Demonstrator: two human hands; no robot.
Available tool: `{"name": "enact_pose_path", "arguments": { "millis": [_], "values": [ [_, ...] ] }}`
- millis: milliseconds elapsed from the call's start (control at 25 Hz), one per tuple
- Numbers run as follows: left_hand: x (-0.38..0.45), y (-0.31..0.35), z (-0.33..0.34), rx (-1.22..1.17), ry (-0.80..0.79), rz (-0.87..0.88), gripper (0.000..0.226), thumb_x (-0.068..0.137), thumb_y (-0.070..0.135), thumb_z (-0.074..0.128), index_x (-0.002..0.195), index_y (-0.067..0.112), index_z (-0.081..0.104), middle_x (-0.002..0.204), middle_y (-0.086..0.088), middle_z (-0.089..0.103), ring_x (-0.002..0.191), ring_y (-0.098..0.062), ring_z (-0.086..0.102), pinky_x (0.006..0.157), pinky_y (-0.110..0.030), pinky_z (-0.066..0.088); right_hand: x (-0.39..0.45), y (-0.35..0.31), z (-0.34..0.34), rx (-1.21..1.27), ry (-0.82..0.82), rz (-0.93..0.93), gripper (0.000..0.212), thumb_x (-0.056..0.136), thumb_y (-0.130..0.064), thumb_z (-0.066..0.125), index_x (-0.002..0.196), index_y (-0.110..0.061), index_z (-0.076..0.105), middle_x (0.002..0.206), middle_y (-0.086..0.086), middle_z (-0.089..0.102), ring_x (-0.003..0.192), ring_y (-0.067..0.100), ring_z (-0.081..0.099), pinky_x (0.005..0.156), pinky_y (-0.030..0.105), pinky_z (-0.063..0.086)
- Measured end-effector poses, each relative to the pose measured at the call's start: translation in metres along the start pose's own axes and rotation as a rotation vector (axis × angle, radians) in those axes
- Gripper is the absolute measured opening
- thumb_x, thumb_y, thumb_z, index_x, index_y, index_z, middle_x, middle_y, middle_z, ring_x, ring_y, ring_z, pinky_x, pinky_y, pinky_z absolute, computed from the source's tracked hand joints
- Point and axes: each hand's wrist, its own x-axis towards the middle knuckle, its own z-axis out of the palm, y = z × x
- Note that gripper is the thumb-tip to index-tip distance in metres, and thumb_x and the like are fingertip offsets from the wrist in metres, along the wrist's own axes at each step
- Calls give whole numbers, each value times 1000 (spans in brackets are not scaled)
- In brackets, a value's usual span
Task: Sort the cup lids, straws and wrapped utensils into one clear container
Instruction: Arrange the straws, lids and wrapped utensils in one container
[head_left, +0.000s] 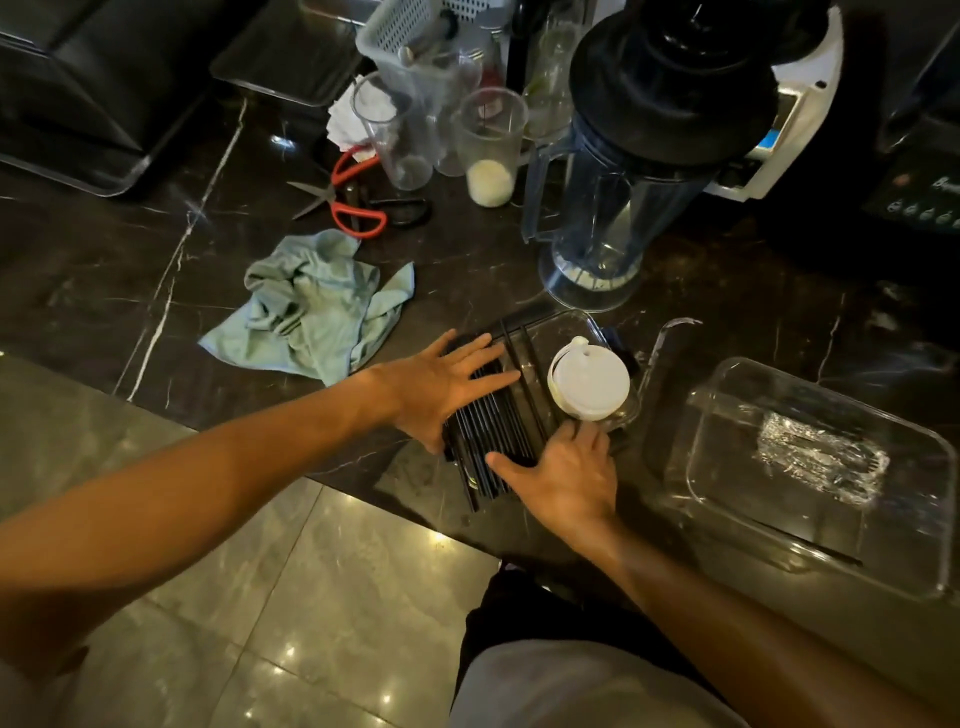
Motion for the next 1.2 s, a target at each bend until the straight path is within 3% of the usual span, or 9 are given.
{"name": "enact_pose_path", "arguments": {
  "millis": [120,200,480,600,680,760,960,1201],
  "values": [
    [11,-7,-10,-25,-9,28,135,73,48,85,162,30,-14,171,-15,-18,157,-30,-23,118,-52,-18,2,-9,6,-53,-7,18,117,71,-90,55,147,-2,39,148,17,41,140,34,38,113,45,37],
    [20,-7,-9,29,-21,24,137,73,42,87,162,30,-16,171,-15,-19,156,-30,-24,122,-58,-15,2,-17,12,-120,3,9,123,69,-91,56,151,-1,32,150,18,39,141,35,37,114,47,35],
    [37,-12,-9,111,-61,68,133,73,40,87,164,28,-10,173,-9,-11,158,-29,-18,124,-64,-6,7,-27,31,-200,80,-38,120,68,-86,61,147,0,34,140,16,43,129,33,44,104,45,40],
    [46,-14,-13,118,-11,102,115,75,42,83,164,24,12,171,-11,15,159,-31,5,123,-62,3,13,-28,28,-172,79,-49,101,75,-74,65,142,-3,38,138,16,44,128,33,44,104,44,42],
    [51,-13,-14,145,99,147,95,74,43,81,155,23,36,153,-9,42,146,-30,35,122,-61,17,17,-26,24,-141,85,-39,89,79,-63,69,139,-4,40,138,17,45,129,32,45,105,44,44],
    [56,-13,-15,185,147,162,78,73,43,79,142,23,49,136,-4,53,128,-26,49,116,-53,32,21,-24,21,-112,97,-38,75,84,-52,71,135,-4,44,136,17,49,127,32,49,103,41,48],
    [65,-9,-17,93,111,144,30,80,35,70,107,25,65,106,6,67,103,-17,65,95,-38,49,35,-16,12,-128,82,-92,50,93,-38,68,127,-4,54,121,14,63,112,26,62,83,33,55],
    [58,-5,-7,66,129,80,25,84,41,62,104,27,64,102,6,68,94,-17,68,86,-39,56,36,-20,11,-307,112,-139,46,95,-35,65,128,-5,55,117,12,65,107,25,64,79,35,54]
  ]
}}
